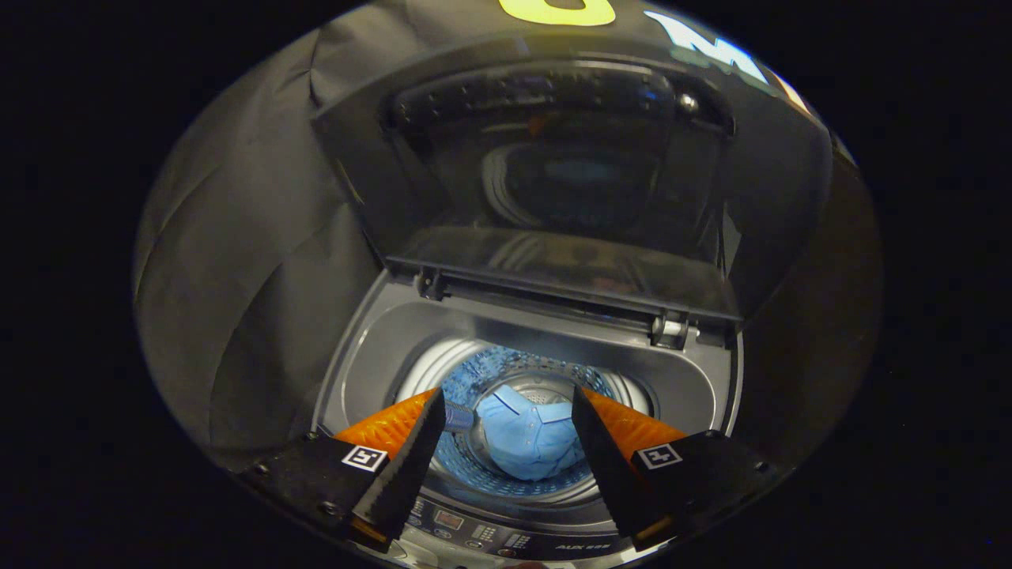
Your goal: Put the clothes into the washing machine and then close the washing machine lid.
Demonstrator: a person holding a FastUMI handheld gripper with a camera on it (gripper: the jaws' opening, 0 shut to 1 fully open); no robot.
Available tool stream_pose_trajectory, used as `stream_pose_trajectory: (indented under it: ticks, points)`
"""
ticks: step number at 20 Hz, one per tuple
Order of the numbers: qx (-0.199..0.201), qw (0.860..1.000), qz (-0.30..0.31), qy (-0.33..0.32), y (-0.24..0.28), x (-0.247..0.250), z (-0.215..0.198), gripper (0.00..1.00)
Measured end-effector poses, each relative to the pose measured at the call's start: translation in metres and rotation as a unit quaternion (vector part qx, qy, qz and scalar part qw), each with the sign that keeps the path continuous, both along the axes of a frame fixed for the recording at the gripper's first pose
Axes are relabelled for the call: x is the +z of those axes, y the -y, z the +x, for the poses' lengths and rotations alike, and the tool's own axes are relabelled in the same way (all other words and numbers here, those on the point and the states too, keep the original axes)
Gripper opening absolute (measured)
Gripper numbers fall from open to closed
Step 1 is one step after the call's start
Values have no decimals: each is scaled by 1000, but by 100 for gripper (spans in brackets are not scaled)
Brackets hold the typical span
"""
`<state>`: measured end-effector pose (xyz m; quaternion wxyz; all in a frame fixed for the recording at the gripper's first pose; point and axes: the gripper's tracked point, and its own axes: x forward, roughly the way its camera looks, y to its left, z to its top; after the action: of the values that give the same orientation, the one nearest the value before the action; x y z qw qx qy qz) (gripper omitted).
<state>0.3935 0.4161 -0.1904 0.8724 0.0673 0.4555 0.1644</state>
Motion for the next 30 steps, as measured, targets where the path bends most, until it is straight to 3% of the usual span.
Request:
stream_pose_trajectory:
  ticks: [10,18,24,30]
  points:
    - [-31,991,68,114,13,141,49,98]
    - [-52,976,76,200,43,226,87,98]
    - [-75,972,68,212,59,238,122,98]
    - [-85,978,42,187,64,207,153,98]
